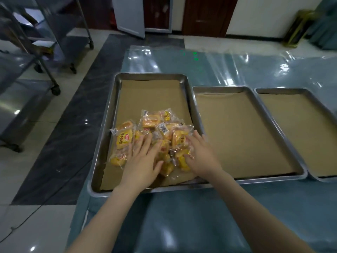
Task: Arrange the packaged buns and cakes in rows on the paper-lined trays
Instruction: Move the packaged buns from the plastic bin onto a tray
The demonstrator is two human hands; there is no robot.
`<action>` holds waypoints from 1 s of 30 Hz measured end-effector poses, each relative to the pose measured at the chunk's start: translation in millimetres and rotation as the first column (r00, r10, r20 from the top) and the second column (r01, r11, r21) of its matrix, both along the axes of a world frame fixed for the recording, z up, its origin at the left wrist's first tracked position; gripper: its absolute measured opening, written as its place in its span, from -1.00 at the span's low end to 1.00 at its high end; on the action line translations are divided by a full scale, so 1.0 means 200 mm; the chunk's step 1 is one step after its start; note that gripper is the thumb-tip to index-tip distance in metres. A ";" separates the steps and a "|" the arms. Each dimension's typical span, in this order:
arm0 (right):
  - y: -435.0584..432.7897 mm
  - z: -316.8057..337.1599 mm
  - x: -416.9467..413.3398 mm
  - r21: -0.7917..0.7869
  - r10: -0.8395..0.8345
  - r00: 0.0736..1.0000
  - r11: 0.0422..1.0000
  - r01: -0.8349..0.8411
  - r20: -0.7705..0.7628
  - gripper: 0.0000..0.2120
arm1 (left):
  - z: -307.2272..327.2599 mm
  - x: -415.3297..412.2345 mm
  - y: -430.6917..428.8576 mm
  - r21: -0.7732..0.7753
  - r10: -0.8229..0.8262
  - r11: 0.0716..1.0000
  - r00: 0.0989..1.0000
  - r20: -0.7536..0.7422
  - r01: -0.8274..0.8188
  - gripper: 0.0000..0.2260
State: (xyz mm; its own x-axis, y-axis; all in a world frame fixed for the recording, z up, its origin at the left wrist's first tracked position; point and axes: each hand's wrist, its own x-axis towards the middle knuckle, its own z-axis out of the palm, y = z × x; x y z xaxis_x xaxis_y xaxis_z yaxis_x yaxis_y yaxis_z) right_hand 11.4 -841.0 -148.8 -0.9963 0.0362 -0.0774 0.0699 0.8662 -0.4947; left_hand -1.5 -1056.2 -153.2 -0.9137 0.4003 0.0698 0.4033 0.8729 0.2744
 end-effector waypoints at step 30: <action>2.46 0.75 0.26 0.421 0.327 0.914 0.883 -0.206 -0.240 -0.67 | 0.70 0.04 2.36 -0.027 -0.191 0.981 0.941 -0.279 0.191 -0.57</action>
State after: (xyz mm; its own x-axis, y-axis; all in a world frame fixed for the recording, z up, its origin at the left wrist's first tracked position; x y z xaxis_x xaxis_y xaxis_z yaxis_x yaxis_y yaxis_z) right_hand 63.8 -349.2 1.1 -0.9450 -0.2682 0.1870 -0.2875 0.9540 -0.0847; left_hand 7.0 -583.8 -13.1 -0.7641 0.5651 0.3112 0.6227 0.7720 0.1274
